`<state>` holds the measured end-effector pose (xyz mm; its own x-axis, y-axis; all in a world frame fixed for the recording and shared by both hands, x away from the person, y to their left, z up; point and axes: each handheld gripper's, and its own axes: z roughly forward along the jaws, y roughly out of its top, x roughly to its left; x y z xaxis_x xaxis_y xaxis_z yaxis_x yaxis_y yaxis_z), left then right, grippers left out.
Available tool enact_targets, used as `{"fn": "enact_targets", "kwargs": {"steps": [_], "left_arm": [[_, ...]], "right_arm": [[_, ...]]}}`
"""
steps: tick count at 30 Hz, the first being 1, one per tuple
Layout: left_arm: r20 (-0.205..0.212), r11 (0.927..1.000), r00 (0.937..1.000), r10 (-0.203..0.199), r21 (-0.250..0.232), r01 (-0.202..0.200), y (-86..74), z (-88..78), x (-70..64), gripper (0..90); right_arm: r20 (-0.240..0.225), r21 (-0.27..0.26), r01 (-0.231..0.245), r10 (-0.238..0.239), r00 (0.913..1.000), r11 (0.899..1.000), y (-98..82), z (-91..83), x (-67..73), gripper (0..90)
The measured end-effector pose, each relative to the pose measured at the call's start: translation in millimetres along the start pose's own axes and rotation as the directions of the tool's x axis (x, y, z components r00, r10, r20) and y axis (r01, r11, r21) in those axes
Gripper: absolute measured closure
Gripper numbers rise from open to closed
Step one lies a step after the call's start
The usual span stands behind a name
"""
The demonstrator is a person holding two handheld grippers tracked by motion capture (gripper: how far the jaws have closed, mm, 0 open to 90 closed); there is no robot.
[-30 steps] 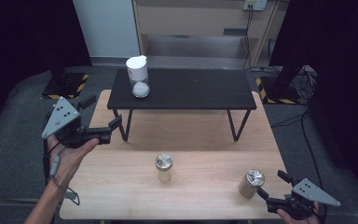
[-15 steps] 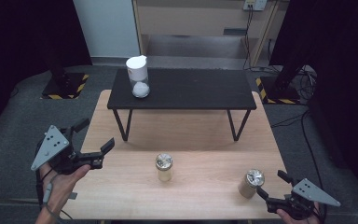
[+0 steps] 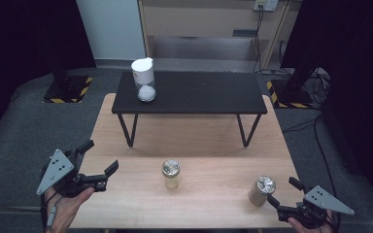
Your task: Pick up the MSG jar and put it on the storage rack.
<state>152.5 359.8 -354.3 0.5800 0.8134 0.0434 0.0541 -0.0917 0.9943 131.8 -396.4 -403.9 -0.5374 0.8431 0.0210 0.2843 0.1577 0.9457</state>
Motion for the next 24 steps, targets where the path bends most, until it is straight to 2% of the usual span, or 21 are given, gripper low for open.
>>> {"fn": "enact_targets", "kwargs": {"steps": [6, 11, 23, 24], "left_arm": [[0.016, 0.9999, 0.9998, -0.013, 0.001, 0.013, -15.2, -4.0, 0.0, 2.1], [0.039, 0.9999, 0.9992, -0.008, 0.009, 0.008, -23.2, -5.1, 1.6, 2.1], [0.061, 0.9984, 0.9969, -0.050, 0.030, 0.048, -44.1, -9.1, 4.4, 2.3], [0.062, 0.9985, 0.9971, -0.045, 0.035, 0.042, -45.1, -9.1, 4.4, 2.3]], "right_arm": [[0.000, 0.001, 0.001, -0.001, 1.0000, 1.000, 0.1, 0.2, 0.1, 4.3], [0.000, 0.000, 0.001, -0.001, 1.0000, 1.000, 0.2, 0.1, 0.3, 4.3], [0.000, 0.001, 0.002, -0.002, 1.0000, 1.000, 0.0, 0.3, 0.2, 4.3], [0.001, 0.001, 0.003, -0.003, 1.0000, 1.000, 0.1, 0.3, 0.4, 4.3]]}}
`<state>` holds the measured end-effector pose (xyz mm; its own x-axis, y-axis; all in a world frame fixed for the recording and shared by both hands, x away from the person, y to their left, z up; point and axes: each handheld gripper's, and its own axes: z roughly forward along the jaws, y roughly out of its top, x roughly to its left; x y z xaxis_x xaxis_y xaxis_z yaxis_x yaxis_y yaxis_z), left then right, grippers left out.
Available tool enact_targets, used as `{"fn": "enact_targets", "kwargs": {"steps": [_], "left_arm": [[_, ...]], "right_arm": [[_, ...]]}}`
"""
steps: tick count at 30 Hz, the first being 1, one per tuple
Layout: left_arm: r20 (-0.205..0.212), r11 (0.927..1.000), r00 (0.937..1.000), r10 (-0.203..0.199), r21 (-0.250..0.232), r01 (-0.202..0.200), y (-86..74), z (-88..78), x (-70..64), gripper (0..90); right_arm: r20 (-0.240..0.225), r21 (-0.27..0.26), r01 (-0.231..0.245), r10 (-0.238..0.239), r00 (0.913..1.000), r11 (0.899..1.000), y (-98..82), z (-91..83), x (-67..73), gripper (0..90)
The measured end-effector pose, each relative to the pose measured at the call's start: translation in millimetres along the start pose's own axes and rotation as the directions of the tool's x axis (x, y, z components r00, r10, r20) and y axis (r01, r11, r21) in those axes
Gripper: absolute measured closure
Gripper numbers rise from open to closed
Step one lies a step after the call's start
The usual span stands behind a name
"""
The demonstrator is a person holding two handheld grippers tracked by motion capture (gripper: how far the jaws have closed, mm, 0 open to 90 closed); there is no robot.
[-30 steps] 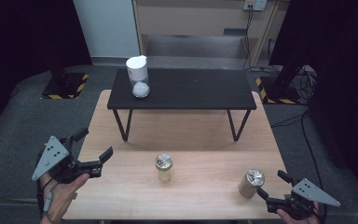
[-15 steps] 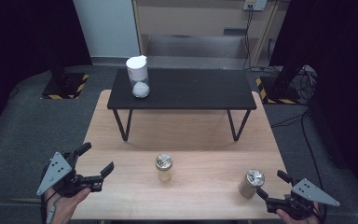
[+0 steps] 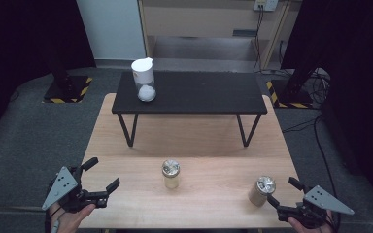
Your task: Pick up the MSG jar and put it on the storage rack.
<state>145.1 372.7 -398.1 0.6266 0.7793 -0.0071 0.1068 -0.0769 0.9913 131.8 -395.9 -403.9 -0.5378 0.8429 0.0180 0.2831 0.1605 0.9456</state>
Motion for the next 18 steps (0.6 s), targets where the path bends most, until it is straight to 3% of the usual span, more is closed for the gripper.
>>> {"fn": "enact_targets", "kwargs": {"steps": [18], "left_arm": [[0.020, 0.9995, 0.9997, -0.016, 0.029, 0.015, -22.6, 3.2, 10.1, 2.3]], "right_arm": [[-0.003, 0.000, 0.000, 0.000, 1.0000, 1.000, -0.2, 0.2, -0.3, 4.3]]}}
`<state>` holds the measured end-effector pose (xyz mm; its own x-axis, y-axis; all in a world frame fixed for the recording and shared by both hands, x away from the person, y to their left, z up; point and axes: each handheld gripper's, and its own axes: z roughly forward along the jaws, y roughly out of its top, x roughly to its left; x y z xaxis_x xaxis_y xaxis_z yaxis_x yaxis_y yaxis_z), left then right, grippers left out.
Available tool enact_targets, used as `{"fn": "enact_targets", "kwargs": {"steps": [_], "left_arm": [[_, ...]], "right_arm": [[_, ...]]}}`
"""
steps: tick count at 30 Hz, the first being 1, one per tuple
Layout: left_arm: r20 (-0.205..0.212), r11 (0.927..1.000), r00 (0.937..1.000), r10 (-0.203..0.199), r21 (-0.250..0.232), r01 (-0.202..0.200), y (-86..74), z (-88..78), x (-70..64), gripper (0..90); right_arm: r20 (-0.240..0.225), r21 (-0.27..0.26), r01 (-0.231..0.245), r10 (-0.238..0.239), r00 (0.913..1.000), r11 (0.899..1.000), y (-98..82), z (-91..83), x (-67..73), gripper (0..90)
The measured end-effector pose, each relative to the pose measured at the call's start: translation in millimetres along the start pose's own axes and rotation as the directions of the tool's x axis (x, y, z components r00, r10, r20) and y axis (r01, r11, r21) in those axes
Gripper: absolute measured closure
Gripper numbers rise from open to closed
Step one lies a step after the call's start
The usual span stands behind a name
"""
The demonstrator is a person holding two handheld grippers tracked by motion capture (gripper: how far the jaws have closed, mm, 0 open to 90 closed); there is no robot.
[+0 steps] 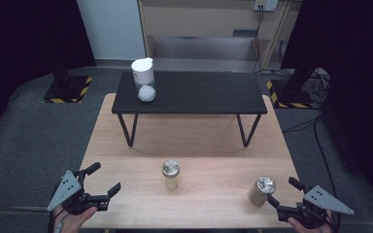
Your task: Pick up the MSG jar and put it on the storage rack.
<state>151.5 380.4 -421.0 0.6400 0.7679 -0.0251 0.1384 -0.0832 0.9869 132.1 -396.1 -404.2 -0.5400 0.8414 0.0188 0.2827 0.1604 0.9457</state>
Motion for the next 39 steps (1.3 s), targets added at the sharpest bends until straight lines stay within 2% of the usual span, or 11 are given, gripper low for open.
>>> {"fn": "enact_targets", "kwargs": {"steps": [8, 13, 16, 22, 33, 39], "left_arm": [[0.000, 0.9997, 1.0000, 0.005, 0.024, -0.005, -4.9, 2.1, 2.2, 2.4], [-0.029, 0.9997, 0.9996, 0.006, 0.022, -0.006, -9.1, 2.5, 1.7, 2.4], [-0.033, 0.9996, 0.9994, -0.011, 0.026, 0.012, -11.5, 2.7, 4.1, 2.2], [-0.041, 0.9996, 0.9990, -0.016, 0.025, 0.017, -13.5, 1.0, 5.7, 2.1], [-0.049, 0.9979, 0.9967, -0.064, 0.010, 0.065, -18.6, -2.4, 11.5, 0.8], [-0.046, 0.9989, 0.9981, -0.040, 0.023, 0.041, -16.4, -1.3, 9.3, 0.6]], "right_arm": [[-0.001, 0.004, 0.002, -0.002, 1.0000, 1.000, 0.4, 0.5, 0.1, 4.3], [-0.003, 0.004, 0.002, -0.002, 1.0000, 1.000, 0.1, 0.7, -0.3, 4.4], [-0.003, 0.004, 0.002, -0.002, 1.0000, 1.000, 0.3, 0.7, -0.1, 4.4], [-0.003, 0.005, 0.003, -0.003, 1.0000, 1.000, 0.5, 0.9, 0.2, 4.4], [-0.007, 0.002, 0.001, -0.001, 1.0000, 1.000, 0.0, 1.4, -0.6, 4.4], [-0.007, 0.002, -0.006, 0.006, 1.0000, 1.000, -0.6, 1.4, -1.5, 4.4]]}}
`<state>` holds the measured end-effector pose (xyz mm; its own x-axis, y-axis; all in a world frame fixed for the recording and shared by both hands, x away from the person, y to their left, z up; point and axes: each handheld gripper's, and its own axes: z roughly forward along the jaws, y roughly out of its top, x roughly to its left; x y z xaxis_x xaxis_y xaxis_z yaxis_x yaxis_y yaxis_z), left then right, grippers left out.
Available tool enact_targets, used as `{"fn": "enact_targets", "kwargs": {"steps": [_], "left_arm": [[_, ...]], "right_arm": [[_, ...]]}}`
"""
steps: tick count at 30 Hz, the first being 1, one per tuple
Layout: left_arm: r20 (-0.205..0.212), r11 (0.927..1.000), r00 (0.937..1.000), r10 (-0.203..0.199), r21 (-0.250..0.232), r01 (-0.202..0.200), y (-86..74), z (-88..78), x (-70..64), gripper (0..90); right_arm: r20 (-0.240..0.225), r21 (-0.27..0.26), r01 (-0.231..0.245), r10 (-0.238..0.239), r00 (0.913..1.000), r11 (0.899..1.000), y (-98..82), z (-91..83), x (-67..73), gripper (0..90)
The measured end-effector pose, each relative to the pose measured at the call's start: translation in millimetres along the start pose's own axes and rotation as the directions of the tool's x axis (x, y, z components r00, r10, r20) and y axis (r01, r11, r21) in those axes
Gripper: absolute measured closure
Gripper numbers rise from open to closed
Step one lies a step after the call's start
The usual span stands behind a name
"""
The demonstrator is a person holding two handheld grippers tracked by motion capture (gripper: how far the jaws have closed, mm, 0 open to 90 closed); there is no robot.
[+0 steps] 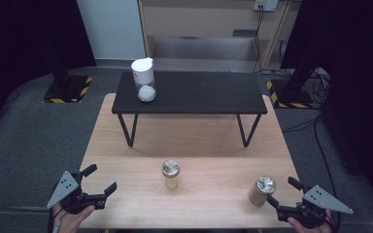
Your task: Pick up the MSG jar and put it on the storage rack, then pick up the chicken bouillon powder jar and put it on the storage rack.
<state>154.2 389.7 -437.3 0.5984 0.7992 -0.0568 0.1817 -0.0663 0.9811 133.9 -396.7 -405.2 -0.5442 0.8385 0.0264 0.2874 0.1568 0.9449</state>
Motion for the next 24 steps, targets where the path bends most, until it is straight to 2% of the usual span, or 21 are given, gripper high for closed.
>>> {"fn": "enact_targets", "kwargs": {"steps": [4, 11, 24], "left_arm": [[-0.003, 0.9995, 0.9995, 0.031, 0.009, -0.031, 1.5, 0.6, -2.6, 0.8], [-0.009, 0.9988, 0.9988, 0.048, 0.009, -0.048, 2.6, 0.0, -4.9, 1.1], [0.002, 0.9987, 0.9988, 0.050, 0.013, -0.050, 2.9, -0.8, -5.7, 1.4]], "right_arm": [[-0.001, 0.001, 0.001, -0.001, 1.0000, 1.000, 0.2, 0.1, 0.4, 4.4], [0.003, 0.000, 0.000, 0.000, 1.0000, 1.000, -0.1, -0.2, 0.3, 4.4], [0.002, -0.008, 0.005, -0.005, 1.0000, 1.000, 0.7, -1.2, 0.8, 4.2]]}}
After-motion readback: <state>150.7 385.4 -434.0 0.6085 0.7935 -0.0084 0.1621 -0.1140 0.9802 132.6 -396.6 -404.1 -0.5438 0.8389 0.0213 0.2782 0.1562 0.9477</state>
